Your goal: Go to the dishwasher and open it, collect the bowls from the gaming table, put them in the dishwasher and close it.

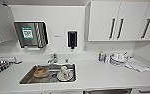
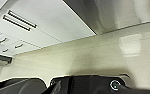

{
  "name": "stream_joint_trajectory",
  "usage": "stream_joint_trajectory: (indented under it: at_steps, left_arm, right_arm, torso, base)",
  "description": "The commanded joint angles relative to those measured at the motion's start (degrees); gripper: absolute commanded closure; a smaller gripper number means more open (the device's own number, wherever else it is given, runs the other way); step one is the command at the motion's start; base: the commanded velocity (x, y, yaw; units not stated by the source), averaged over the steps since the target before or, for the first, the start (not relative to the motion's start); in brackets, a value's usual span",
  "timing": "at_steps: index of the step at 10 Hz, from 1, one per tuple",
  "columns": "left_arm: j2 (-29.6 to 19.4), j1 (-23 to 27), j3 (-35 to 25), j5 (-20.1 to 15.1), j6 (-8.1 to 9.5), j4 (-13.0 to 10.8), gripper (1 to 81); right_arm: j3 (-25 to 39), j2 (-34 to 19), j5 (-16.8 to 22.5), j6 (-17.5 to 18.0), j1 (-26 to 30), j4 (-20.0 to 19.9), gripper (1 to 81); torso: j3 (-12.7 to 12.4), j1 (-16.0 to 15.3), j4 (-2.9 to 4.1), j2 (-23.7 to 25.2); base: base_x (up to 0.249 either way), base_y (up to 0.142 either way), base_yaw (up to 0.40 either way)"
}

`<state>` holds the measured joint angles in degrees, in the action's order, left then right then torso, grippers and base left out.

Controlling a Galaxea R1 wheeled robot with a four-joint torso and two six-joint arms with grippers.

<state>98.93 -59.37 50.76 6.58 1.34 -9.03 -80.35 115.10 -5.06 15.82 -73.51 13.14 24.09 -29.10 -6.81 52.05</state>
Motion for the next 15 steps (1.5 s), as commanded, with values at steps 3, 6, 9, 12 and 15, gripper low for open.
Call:
stream_joint_trajectory:
  at_steps: [3,6,9,12,15]
  left_arm:
    - [-2.0,7.3,-5.8,-6.4,-0.02,-1.3,1.0]
    - [-4.4,8.5,-7.7,-6.4,-0.02,-1.3,1.0]
    - [-4.5,8.5,-7.5,-6.4,-0.02,-1.2,1.0]
    - [-4.5,8.5,-7.3,-6.3,-0.02,-1.3,1.0]
    - [-6.2,9.5,-9.0,-6.3,-0.02,-1.3,1.0]
  right_arm:
    - [1.5,-3.7,1.4,4.0,6.7,-0.1,1.0]
    - [3.0,-5.1,1.6,5.8,9.3,0.0,1.0]
    - [6.1,-8.6,1.6,5.9,11.0,0.0,1.0]
    - [8.1,-9.5,1.5,5.9,11.6,0.0,1.0]
    - [8.1,-9.5,1.5,5.9,11.6,0.0,1.0]
  torso:
    - [5.0,-6.1,0.0,9.5]
    - [7.1,-9.5,0.0,14.7]
    - [10.4,-13.2,0.0,20.7]
    - [10.0,-16.3,0.0,25.7]
    - [12.7,-19.2,0.0,30.3]
  base:
    - [0.0,0.0,0.0]
    - [0.0,0.0,0.0]
    - [0.0,0.0,0.0]
    - [0.0,0.0,0.0]
    - [0.0,0.0,0.0]
